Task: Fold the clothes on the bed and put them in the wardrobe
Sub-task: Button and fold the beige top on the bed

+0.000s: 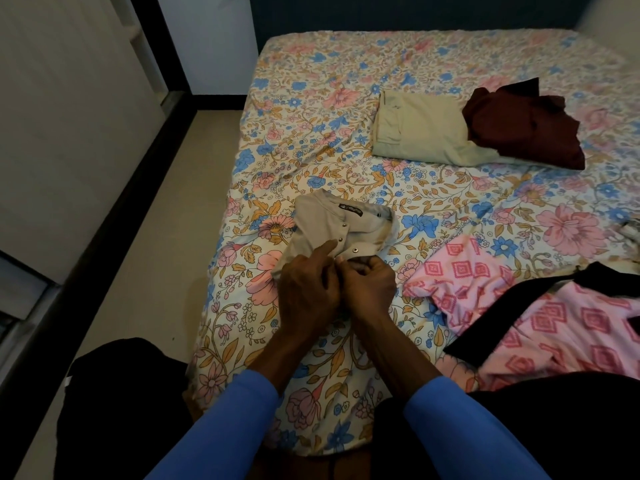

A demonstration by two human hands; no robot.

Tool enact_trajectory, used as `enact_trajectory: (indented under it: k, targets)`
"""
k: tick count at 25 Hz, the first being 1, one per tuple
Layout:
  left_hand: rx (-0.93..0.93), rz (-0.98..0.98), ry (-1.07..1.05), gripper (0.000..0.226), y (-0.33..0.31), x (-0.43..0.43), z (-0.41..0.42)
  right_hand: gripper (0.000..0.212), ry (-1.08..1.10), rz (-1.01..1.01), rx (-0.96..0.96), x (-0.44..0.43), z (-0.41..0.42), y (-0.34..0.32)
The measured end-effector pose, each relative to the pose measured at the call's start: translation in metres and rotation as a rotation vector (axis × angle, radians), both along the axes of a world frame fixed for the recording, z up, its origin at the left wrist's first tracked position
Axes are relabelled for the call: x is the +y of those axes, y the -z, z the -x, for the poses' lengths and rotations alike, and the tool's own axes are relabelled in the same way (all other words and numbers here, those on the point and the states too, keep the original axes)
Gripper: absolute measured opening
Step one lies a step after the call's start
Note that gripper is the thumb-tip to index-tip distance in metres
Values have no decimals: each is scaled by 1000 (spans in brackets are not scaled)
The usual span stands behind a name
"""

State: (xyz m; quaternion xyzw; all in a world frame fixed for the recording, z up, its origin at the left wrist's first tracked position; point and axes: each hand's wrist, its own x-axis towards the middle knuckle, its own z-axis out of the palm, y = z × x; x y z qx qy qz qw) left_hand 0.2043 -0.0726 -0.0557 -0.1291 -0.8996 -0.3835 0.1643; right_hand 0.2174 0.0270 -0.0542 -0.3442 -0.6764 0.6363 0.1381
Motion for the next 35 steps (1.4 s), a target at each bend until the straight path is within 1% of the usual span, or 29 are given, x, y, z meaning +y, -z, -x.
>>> enact_trajectory:
  k: [2,3,4,7,10,11,13,15,18,20,22,25,29,31,35]
  targets:
    - [-97,-54,13,40,-11,-8,11,15,0,158,42,6,7,-1]
    - [-137,-51,6,35,-17,-9,21,16,43,241,69,9,11,-2]
    - [-170,-33,-8,31,-23,-8,31,15,97,301,85,11,13,-4]
    - [-280,88,-32,36,-34,5,58,10,166,435,99,14,12,-8]
    - [-353,257,-62,34,-32,17,68,5,167,493,95,15,11,-8]
    - [-357,280,-67,29,-30,19,69,4,166,489,88,15,11,-8]
    - [-343,277,-54,19,-27,21,66,7,152,468,82,15,12,-7]
    - [-291,218,-48,13,-25,20,62,8,113,449,86,15,11,-7]
    - [-84,70,-53,7,-19,20,50,14,71,419,106,15,9,-10]
    - [20,7,-2,5,-15,21,42,13,67,403,115,14,9,-10]
    - [29,-58,54,11,-10,20,40,13,82,410,125,13,9,-11]
    - [12,-132,68,25,-9,17,38,15,93,442,153,12,9,-12]
    - [43,-183,67,49,-8,16,32,22,128,417,165,9,10,-10]
    - [32,-228,79,50,-6,14,31,24,140,404,176,8,10,-8]
    - [18,-297,94,40,-1,9,31,27,152,414,196,8,10,-5]
